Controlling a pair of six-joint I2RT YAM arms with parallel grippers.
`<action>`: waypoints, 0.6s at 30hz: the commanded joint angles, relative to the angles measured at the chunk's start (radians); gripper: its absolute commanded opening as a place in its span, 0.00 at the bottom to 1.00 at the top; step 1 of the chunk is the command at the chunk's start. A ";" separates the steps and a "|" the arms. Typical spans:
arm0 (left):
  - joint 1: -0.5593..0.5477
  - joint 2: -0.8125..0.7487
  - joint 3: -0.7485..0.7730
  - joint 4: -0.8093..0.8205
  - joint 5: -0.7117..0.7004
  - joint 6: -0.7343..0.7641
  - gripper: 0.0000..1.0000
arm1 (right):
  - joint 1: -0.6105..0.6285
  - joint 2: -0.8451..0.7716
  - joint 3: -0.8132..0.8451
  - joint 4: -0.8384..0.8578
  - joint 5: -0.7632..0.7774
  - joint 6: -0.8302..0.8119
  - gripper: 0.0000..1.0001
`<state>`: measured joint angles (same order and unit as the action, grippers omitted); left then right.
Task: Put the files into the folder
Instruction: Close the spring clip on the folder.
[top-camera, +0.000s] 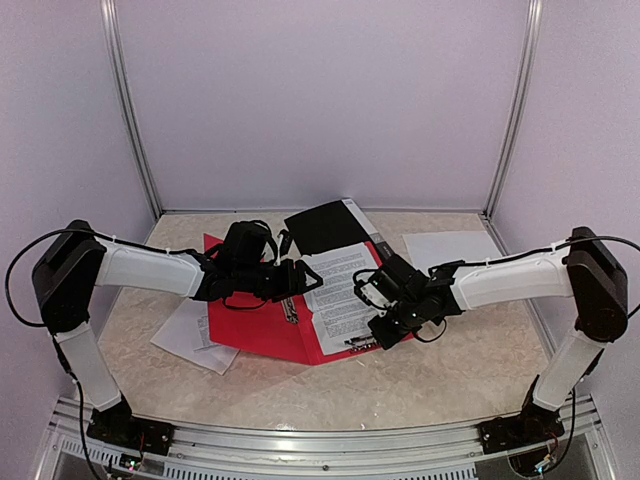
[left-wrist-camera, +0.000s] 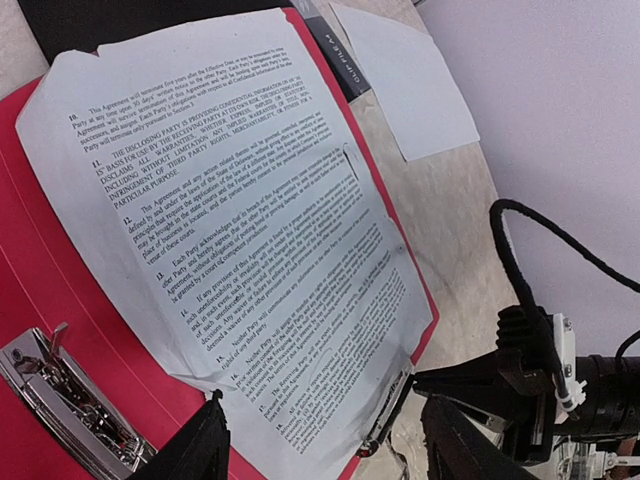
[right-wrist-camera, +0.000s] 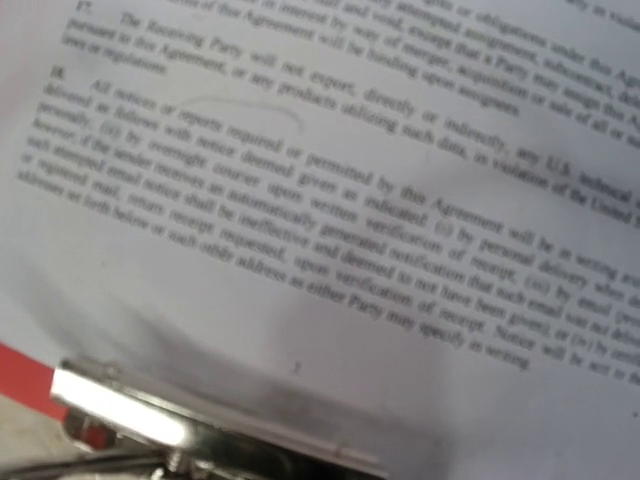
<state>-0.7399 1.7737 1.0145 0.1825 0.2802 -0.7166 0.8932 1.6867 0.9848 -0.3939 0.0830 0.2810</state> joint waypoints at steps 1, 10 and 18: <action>0.002 -0.031 -0.011 -0.023 -0.015 0.019 0.63 | -0.013 0.021 -0.024 -0.022 0.009 -0.001 0.05; -0.002 -0.029 -0.010 -0.026 -0.019 0.023 0.63 | -0.018 0.009 -0.039 -0.033 0.022 0.006 0.04; -0.003 -0.027 -0.008 -0.032 -0.027 0.032 0.63 | -0.022 -0.047 -0.032 -0.078 0.057 0.006 0.05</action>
<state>-0.7403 1.7737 1.0145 0.1719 0.2718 -0.7063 0.8848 1.6882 0.9581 -0.4255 0.1093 0.2821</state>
